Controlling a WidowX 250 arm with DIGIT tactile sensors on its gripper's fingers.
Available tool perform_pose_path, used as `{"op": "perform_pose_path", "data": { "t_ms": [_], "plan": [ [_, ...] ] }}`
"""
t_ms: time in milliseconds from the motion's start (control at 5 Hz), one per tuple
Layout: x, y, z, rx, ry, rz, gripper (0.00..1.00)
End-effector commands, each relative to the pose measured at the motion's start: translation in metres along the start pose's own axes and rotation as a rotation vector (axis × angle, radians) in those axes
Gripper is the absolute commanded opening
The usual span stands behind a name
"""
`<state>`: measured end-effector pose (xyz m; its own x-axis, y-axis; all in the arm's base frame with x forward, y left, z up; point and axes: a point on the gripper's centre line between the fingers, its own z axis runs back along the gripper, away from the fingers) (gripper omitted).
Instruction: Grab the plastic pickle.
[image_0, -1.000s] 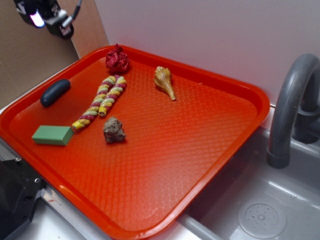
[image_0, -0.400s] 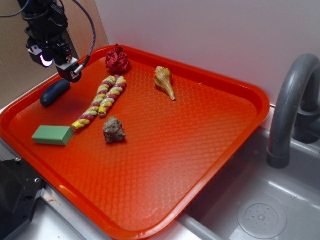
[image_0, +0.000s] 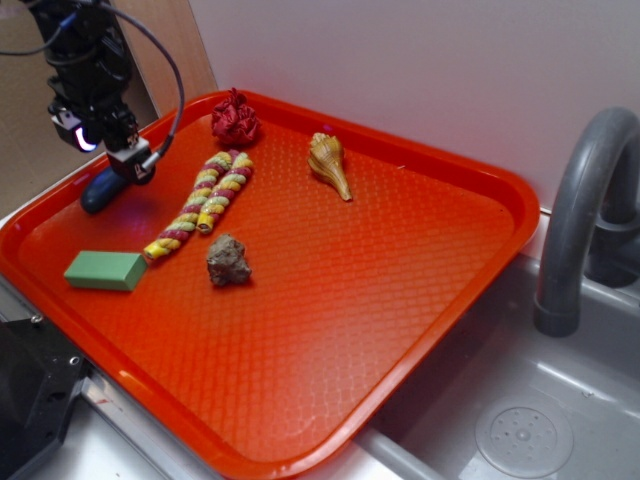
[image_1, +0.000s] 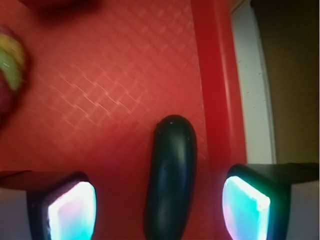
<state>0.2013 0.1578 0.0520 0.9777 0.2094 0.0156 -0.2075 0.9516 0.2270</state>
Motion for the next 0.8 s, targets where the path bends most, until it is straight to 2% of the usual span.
{"op": "perform_pose_path", "data": {
  "t_ms": [0, 200, 400, 600],
  "plan": [
    [-0.0041, 0.0037, -0.0173, 0.012, 0.078, 0.069, 1.0],
    [-0.0019, -0.0001, -0.0208, 0.047, 0.094, 0.057, 1.0],
    [-0.0024, -0.0019, -0.0261, 0.012, 0.082, 0.076, 0.0],
    [-0.0043, -0.0033, -0.0242, 0.003, 0.044, 0.017, 0.0]
  ]
}}
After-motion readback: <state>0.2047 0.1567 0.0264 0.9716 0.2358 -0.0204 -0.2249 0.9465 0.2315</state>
